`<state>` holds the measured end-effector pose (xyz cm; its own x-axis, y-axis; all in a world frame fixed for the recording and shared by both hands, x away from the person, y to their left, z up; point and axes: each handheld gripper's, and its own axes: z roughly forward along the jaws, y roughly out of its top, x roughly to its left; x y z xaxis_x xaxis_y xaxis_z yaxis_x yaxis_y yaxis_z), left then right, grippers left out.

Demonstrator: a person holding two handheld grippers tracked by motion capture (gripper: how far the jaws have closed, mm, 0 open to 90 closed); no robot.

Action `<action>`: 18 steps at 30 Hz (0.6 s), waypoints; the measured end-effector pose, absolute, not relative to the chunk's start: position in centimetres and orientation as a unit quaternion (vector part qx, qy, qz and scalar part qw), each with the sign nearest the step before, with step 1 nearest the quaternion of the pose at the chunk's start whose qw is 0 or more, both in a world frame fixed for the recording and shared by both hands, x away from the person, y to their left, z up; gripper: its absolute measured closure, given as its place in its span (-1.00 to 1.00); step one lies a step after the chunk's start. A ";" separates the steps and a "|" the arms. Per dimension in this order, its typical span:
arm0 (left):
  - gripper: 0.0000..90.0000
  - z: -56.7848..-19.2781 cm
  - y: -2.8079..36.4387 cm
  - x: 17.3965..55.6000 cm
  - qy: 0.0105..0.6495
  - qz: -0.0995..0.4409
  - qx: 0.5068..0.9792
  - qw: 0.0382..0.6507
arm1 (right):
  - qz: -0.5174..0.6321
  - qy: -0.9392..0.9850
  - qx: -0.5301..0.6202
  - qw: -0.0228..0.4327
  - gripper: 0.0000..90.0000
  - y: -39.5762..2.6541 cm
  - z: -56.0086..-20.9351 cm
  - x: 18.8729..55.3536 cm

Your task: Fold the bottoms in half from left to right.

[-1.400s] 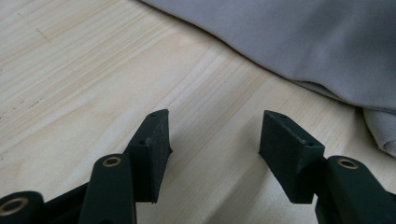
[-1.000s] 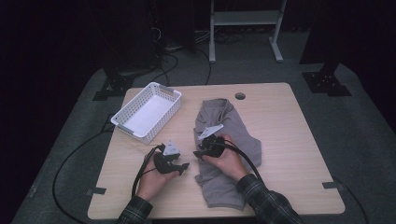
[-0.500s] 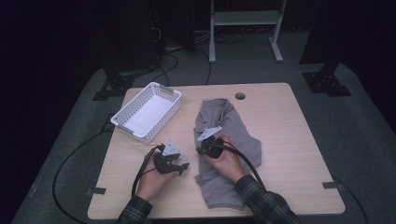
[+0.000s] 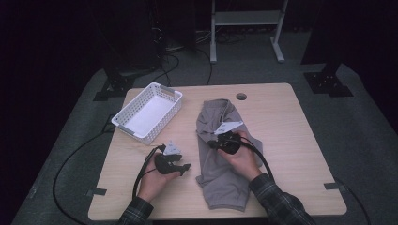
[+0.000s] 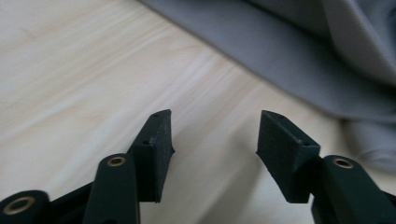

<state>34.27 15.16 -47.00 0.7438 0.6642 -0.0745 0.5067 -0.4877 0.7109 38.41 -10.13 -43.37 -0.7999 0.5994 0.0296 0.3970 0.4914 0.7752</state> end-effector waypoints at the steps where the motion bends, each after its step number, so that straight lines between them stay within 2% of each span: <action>1: 0.01 -46.9 15.0 34.3 0.343 0.106 0.852 0.380 | 0.415 0.853 0.292 0.125 0.99 -10.7 -43.2 38.3; 5: 0.10 -45.9 13.7 34.6 0.333 0.125 0.838 0.415 | 0.425 0.845 0.300 0.129 0.99 -12.9 -42.7 37.9; 7: 0.24 -45.6 12.9 35.1 0.330 0.125 0.834 0.426 | 0.427 0.843 0.303 0.128 0.99 -13.8 -42.7 37.8; 13: 0.65 -46.2 9.9 36.9 0.317 0.121 0.847 0.409 | 0.428 0.841 0.306 0.125 0.99 -15.1 -42.8 37.6; 18: 0.71 -47.4 8.0 37.7 0.304 0.118 0.866 0.379 | 0.429 0.841 0.304 0.126 0.99 -15.8 -42.5 37.3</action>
<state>37.72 8.04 -47.42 0.7868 0.6166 -0.0259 0.4375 -0.5277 0.7280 37.32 -15.84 -42.52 -0.7839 0.6189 0.0497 0.4032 0.4467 0.7987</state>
